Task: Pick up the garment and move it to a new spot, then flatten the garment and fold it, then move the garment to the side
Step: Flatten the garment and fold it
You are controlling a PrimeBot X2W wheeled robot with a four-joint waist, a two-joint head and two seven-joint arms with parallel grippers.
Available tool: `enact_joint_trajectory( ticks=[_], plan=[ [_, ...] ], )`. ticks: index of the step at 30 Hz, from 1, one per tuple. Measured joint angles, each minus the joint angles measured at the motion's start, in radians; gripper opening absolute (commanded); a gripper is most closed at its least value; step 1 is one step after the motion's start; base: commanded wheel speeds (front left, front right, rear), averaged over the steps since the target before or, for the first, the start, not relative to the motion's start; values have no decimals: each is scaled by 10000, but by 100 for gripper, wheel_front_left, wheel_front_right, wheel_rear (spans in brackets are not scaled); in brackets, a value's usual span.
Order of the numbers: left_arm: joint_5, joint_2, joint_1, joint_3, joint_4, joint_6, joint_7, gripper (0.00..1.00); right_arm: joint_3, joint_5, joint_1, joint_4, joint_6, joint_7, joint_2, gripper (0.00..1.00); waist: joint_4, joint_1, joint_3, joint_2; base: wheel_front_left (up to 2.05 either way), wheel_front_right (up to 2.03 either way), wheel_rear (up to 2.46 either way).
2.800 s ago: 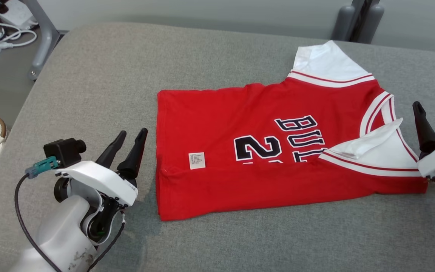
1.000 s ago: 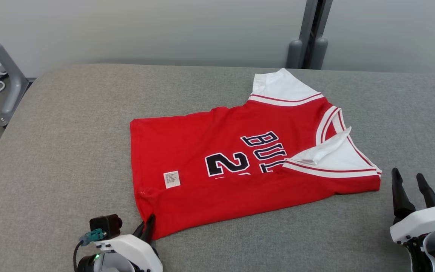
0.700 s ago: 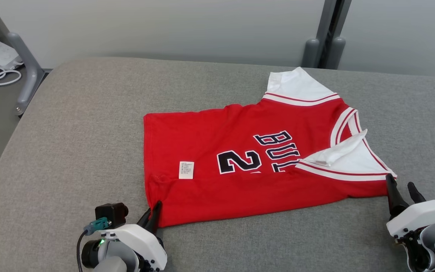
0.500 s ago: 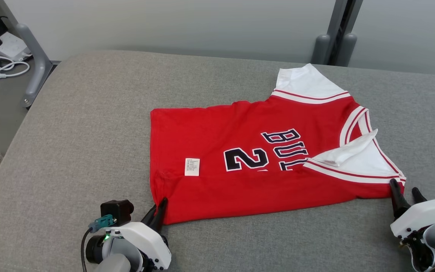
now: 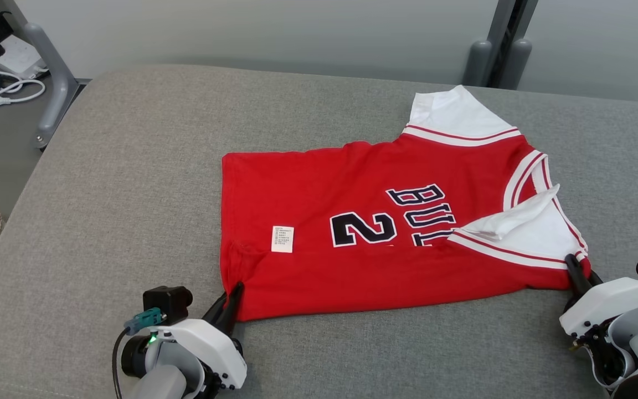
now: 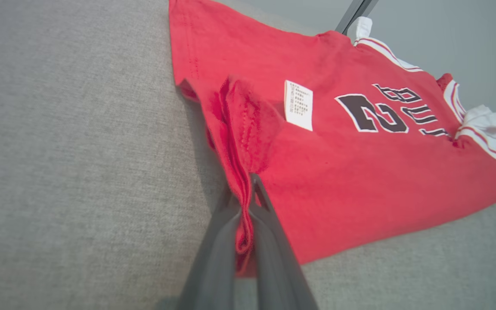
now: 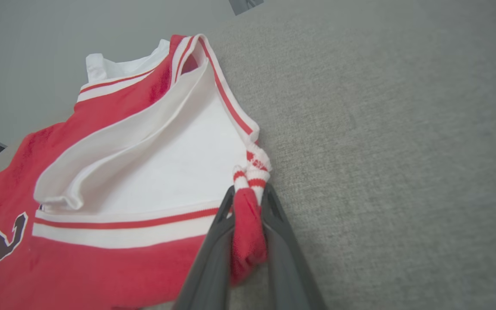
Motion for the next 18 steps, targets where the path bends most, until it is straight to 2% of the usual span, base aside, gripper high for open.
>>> enact_joint_trajectory(
  ticks=[11,18],
  plan=[
    [157,207,-64,65,59,-2,0,0,376,984,488,-211,4,-688,-115,0,-338,0,-451,0,0,0,0],
    [211,255,274,27,182,-12,2,0,-125,1198,1567,-585,6,-901,-4,0,-708,0,-920,0,0,0,0]
  ],
)
